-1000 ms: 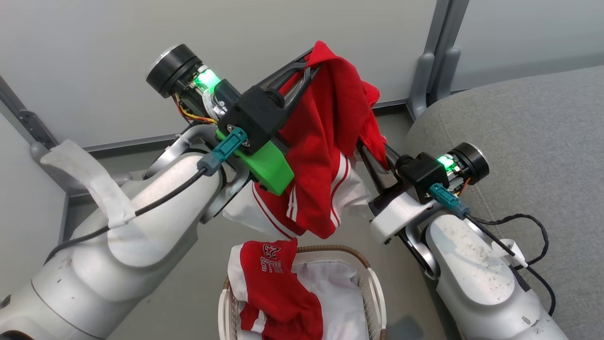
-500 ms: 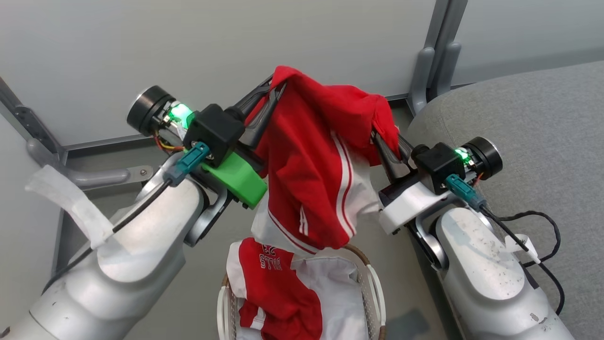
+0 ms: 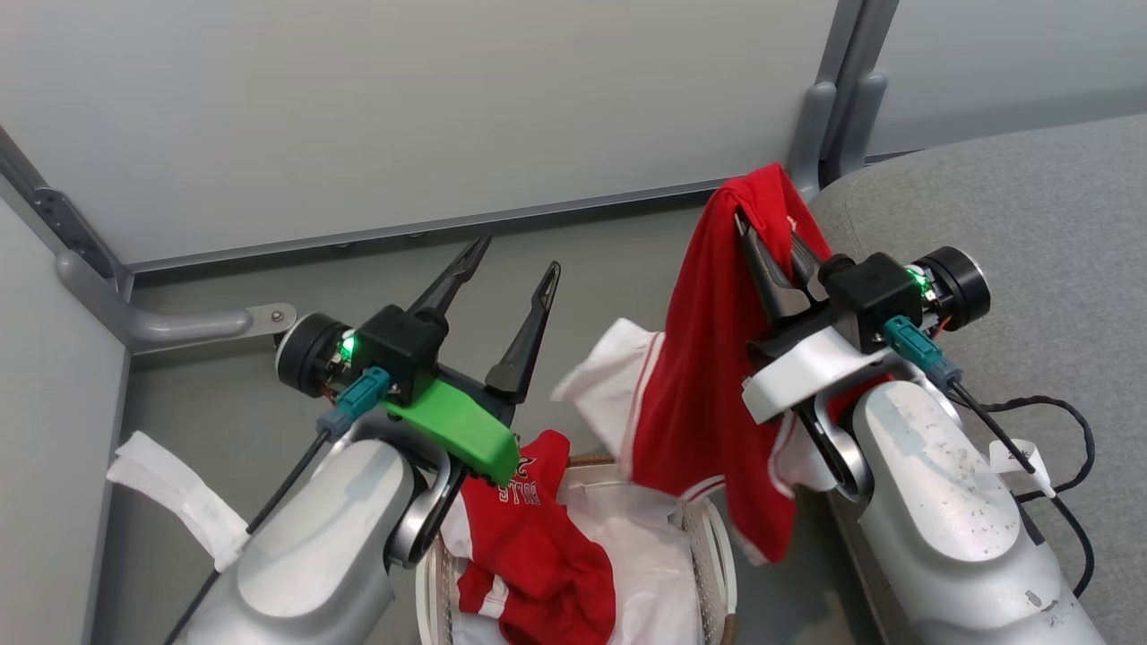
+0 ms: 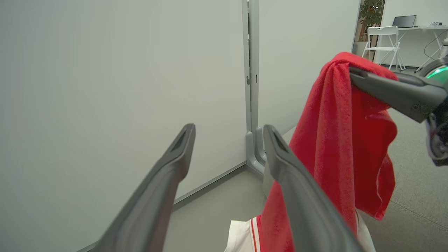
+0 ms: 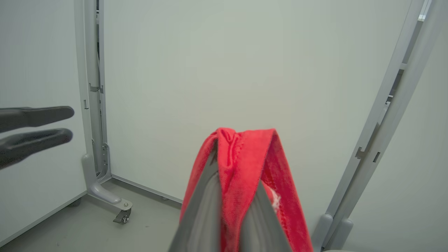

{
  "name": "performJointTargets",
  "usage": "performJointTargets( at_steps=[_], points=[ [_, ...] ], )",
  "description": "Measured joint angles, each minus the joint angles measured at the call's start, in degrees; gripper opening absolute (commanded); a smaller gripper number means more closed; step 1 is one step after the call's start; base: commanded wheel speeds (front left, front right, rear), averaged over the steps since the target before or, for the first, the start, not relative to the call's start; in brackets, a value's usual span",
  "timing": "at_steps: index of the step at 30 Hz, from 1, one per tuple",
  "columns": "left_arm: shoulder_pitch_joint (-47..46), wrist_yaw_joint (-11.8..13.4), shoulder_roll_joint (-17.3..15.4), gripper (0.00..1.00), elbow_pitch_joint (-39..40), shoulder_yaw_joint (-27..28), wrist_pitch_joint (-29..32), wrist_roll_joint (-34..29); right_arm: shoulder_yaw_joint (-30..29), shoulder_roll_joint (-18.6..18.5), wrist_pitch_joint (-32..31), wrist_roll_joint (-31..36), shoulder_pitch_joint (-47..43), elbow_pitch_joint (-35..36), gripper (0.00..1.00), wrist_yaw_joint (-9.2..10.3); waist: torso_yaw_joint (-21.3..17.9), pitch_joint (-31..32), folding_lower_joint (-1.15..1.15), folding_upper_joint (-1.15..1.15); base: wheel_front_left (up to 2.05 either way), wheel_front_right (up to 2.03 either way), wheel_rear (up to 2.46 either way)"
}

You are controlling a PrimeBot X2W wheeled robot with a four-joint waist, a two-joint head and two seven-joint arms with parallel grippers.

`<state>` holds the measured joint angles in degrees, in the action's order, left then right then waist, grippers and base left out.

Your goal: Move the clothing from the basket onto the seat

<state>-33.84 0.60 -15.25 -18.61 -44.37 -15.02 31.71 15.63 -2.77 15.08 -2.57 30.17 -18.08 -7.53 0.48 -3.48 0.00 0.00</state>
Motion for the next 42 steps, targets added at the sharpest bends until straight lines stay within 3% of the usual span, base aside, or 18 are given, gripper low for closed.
performJointTargets(
  at_steps=[11, 22, 29, 42],
  points=[
    [10.35, -3.13, 5.28, 1.00, -0.18, 7.22, -0.03, -4.53, -2.53, -0.01, 0.00, 0.75, -0.16, 0.51, 0.00, 0.00, -0.78, -1.16, 0.00, 0.00, 0.00, 0.00, 0.00],
    [13.83, -5.77, 8.68, 1.00, -0.85, 13.25, -0.09, -10.36, -3.54, 0.01, 0.00, 1.77, 1.49, 0.58, 0.00, 0.00, -2.86, -2.24, 0.00, 0.00, 0.00, 0.00, 0.00],
    [14.01, -7.00, 9.43, 1.00, -0.30, 15.41, -0.10, -13.15, -4.90, -0.01, 0.00, 3.25, 4.21, 1.41, 0.00, 0.00, -7.13, -3.91, 0.00, 0.00, 0.00, 0.00, 0.00],
    [12.02, -7.76, 9.29, 1.00, -0.27, 16.55, -0.10, -16.31, -10.21, -0.09, 0.00, 4.69, 5.45, 2.42, 0.00, 0.00, -19.28, -8.66, 0.00, 0.00, 0.00, 0.00, 0.00]
  ],
)
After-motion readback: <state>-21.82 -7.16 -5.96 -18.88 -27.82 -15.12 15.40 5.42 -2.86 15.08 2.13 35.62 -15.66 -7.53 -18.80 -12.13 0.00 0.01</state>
